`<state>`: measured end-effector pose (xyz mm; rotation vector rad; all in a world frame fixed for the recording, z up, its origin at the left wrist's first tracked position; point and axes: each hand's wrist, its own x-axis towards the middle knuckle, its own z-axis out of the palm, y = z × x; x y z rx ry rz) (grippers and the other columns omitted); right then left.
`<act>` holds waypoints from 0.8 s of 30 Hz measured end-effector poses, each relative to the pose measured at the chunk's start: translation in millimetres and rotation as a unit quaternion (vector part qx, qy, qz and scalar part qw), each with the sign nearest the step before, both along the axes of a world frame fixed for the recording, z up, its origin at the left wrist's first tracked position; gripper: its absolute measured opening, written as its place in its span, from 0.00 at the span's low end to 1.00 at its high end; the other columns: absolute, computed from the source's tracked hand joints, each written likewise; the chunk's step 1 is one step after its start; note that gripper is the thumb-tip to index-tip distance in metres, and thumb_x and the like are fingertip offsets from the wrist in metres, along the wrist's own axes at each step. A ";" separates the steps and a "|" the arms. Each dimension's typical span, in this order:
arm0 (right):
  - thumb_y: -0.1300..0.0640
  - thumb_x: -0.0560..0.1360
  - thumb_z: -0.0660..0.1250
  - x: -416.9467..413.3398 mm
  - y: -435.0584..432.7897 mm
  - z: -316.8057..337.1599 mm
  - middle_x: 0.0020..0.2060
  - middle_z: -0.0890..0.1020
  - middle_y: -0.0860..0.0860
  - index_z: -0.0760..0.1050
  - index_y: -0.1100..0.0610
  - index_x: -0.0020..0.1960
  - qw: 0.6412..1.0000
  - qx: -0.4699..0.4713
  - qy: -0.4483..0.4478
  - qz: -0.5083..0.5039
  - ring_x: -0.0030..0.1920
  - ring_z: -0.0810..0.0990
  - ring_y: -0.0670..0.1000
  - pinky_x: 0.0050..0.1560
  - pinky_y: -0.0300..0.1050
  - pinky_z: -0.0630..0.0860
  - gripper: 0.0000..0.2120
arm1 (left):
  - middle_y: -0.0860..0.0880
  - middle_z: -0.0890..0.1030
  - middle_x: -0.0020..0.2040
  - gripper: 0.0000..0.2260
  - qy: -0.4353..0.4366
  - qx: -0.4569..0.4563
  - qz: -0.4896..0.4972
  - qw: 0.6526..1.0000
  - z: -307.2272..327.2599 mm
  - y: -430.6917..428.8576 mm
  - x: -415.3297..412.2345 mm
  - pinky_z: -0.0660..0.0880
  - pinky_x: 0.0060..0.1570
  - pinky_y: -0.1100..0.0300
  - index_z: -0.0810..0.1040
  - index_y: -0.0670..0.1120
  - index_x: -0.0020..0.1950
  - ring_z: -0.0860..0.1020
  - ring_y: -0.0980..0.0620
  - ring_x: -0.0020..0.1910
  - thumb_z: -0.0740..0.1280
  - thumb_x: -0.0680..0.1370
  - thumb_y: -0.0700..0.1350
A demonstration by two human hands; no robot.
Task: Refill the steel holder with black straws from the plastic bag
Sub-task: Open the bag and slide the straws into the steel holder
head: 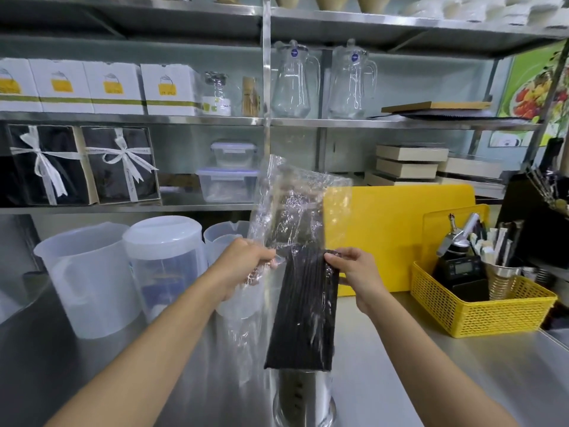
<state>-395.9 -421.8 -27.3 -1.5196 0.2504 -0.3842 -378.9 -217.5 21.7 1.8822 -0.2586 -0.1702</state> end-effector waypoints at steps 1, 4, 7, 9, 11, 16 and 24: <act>0.58 0.72 0.70 1.1 0.1 -1.1 0.47 0.78 0.56 0.72 0.60 0.53 0.998 -0.059 0.022 -0.017 0.46 0.77 0.54 0.50 0.53 0.74 0.13 | 0.48 0.71 0.28 0.12 0.021 -0.030 0.007 0.999 1.4 -1.1 0.4 0.69 0.30 0.60 0.77 0.41 0.32 0.67 0.53 0.28 0.64 0.76 0.40; 0.54 0.73 0.68 -2.0 5.5 1.0 0.52 0.77 0.54 0.70 0.60 0.61 0.981 -0.185 0.000 -0.056 0.51 0.75 0.52 0.48 0.43 0.70 0.19 | 0.48 0.75 0.26 0.10 0.071 -0.104 0.037 0.991 8.2 -4.1 1.7 0.77 0.31 0.58 0.78 0.38 0.36 0.73 0.54 0.24 0.63 0.76 0.38; 0.50 0.72 0.68 -14.3 19.4 16.0 0.54 0.79 0.53 0.74 0.56 0.57 0.986 -0.157 -0.060 0.024 0.50 0.77 0.48 0.44 0.38 0.72 0.17 | 0.46 0.78 0.29 0.07 0.089 -0.170 0.070 0.979 18.0 -6.6 4.5 0.79 0.27 0.60 0.77 0.37 0.42 0.77 0.55 0.21 0.62 0.77 0.38; 0.44 0.71 0.67 -24.7 28.5 30.5 0.56 0.80 0.51 0.75 0.50 0.55 0.982 -0.112 -0.056 0.141 0.54 0.78 0.45 0.48 0.40 0.74 0.16 | 0.44 0.78 0.34 0.06 0.104 -0.212 0.082 0.968 23.5 -8.9 7.1 0.80 0.28 0.58 0.76 0.37 0.47 0.80 0.51 0.25 0.60 0.77 0.37; 0.38 0.67 0.67 -32.6 34.6 42.8 0.59 0.78 0.47 0.71 0.47 0.62 0.959 -0.135 -0.043 0.245 0.58 0.76 0.44 0.53 0.42 0.74 0.27 | 0.42 0.78 0.36 0.06 0.112 -0.243 0.095 0.959 26.4 -11.4 8.7 0.80 0.29 0.56 0.75 0.38 0.46 0.80 0.47 0.31 0.58 0.76 0.35; 0.51 0.68 0.72 -33.8 55.8 53.2 0.67 0.71 0.52 0.56 0.52 0.73 0.874 -0.468 -0.003 0.132 0.64 0.72 0.53 0.61 0.48 0.71 0.39 | 0.39 0.79 0.42 0.07 0.142 -0.300 0.075 0.940 31.0 -16.0 4.0 0.78 0.41 0.51 0.74 0.38 0.46 0.80 0.44 0.41 0.59 0.78 0.39; 0.68 0.72 0.62 -17.0 32.5 59.9 0.42 0.79 0.53 0.75 0.59 0.56 0.890 -0.450 -0.058 0.036 0.47 0.77 0.55 0.47 0.49 0.74 0.14 | 0.44 0.82 0.50 0.21 0.019 -0.191 -0.015 0.981 35.7 -1.7 -4.1 0.75 0.58 0.50 0.77 0.44 0.55 0.81 0.47 0.51 0.66 0.72 0.59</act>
